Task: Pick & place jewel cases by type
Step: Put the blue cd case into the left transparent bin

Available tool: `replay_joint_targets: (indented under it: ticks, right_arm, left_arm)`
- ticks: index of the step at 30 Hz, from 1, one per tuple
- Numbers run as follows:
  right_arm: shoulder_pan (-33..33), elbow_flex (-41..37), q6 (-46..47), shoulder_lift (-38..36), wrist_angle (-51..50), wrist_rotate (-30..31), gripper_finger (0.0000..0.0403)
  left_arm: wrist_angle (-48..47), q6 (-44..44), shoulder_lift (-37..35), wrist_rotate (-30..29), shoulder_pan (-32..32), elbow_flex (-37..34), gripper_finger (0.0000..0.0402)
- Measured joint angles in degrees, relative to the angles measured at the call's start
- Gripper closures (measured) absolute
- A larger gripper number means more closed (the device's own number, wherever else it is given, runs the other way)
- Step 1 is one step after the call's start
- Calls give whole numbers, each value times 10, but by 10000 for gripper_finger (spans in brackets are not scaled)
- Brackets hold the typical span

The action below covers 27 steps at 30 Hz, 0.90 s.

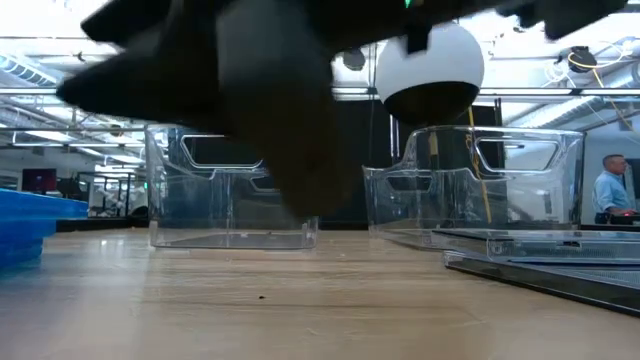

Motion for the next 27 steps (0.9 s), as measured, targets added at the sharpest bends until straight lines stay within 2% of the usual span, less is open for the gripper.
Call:
replay_joint_targets:
  ticks: [8,12,14,17,19,23,27]
  right_arm:
    - [-6,0,27,8,1,-59,172]
    - [-6,0,89,8,20,-59,179]
    - [-6,0,115,8,51,-59,183]
    - [-11,0,162,6,64,-74,192]
    - [-19,0,204,4,52,-104,198]
    - [-37,0,264,3,39,-160,203]
    - [-44,0,273,3,-1,-171,200]
  left_arm:
    - [0,-28,0,4,2,0,364]
    - [-6,32,-3,9,4,0,364]
    - [-28,30,-11,21,16,0,364]
    - [-94,-38,-22,90,53,0,364]
    - [-130,-34,-23,149,82,0,364]
    - [-156,61,-23,217,130,-1,350]
    - [-151,167,-33,247,168,-1,302]
